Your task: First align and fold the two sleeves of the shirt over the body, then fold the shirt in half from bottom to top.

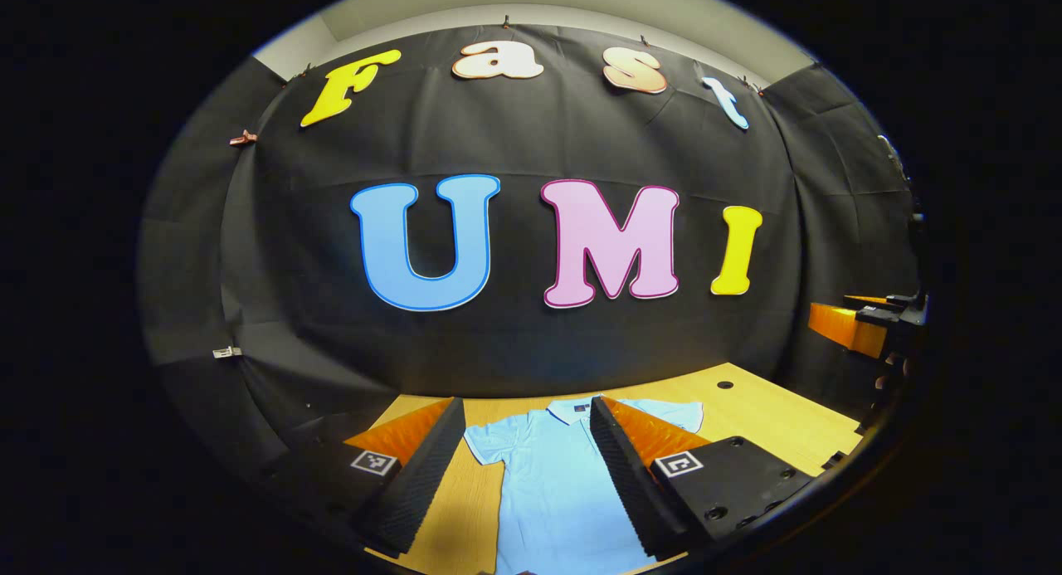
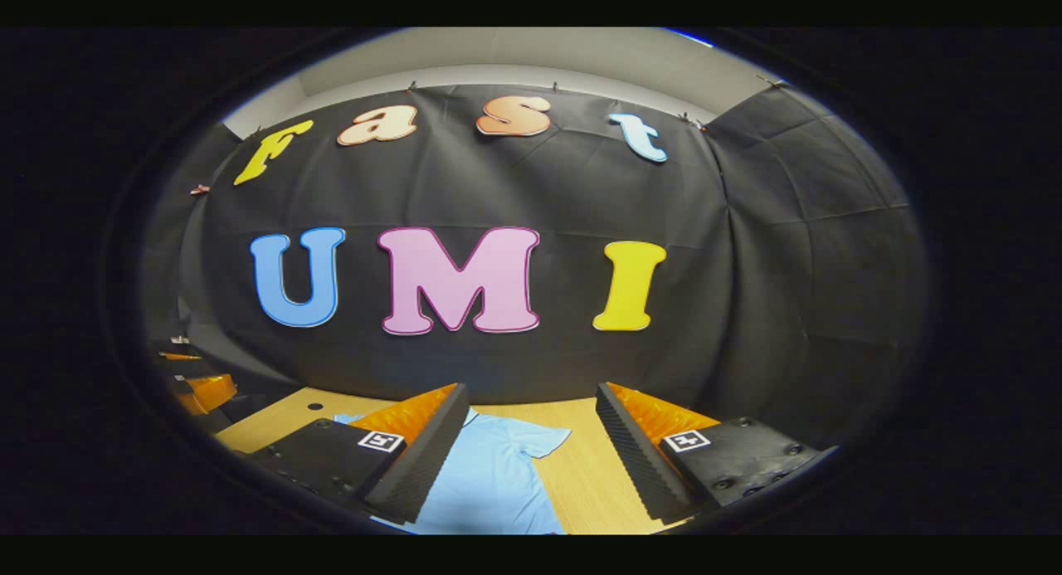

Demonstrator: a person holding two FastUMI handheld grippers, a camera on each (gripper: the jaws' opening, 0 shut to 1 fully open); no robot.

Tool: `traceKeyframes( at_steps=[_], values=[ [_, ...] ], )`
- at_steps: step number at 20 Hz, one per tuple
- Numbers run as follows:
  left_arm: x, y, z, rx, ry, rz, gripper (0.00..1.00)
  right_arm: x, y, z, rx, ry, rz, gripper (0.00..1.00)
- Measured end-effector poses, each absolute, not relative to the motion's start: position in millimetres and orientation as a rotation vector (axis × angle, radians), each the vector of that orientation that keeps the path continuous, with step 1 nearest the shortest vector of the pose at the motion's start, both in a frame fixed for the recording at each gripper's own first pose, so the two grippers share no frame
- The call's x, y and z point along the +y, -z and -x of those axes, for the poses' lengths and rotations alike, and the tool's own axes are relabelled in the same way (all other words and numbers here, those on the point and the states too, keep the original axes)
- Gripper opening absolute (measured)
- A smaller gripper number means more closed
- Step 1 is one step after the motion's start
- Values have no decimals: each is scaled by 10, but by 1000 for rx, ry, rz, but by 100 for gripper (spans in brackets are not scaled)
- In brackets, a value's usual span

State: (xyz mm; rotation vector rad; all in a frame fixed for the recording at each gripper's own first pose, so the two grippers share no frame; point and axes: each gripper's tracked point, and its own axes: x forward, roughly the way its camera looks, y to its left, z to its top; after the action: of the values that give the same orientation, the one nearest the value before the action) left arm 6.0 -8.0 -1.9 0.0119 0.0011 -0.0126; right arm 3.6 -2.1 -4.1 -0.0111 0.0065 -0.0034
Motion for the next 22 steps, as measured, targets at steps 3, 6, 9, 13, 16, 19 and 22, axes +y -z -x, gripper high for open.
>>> traceKeyframes(
  at_steps=[3, 6, 9, 13, 16, 19, 22],
  values=[
    [-77, 39, -59, 4, 10, -12, 97, -1, 35, -45, 6, -3, 13, 97],
    [-69, 45, -66, 9, 6, -11, 97, -4, 75, -53, 16, -6, 18, 97],
    [-47, 62, -71, 15, -3, -9, 97, -14, 141, -84, 38, -6, 7, 97],
    [-36, 98, -72, 25, -19, -22, 97, -28, 275, -235, 83, -6, -8, 97],
    [-43, 112, -85, 35, -24, -21, 97, -34, 440, -388, 132, -20, 31, 97],
    [-34, 149, -117, 48, -35, -32, 97, -19, 571, -581, 173, -46, 53, 97],
    [-14, 171, -167, 57, -56, -36, 97, -19, 731, -796, 210, -69, 80, 97]
  ],
)
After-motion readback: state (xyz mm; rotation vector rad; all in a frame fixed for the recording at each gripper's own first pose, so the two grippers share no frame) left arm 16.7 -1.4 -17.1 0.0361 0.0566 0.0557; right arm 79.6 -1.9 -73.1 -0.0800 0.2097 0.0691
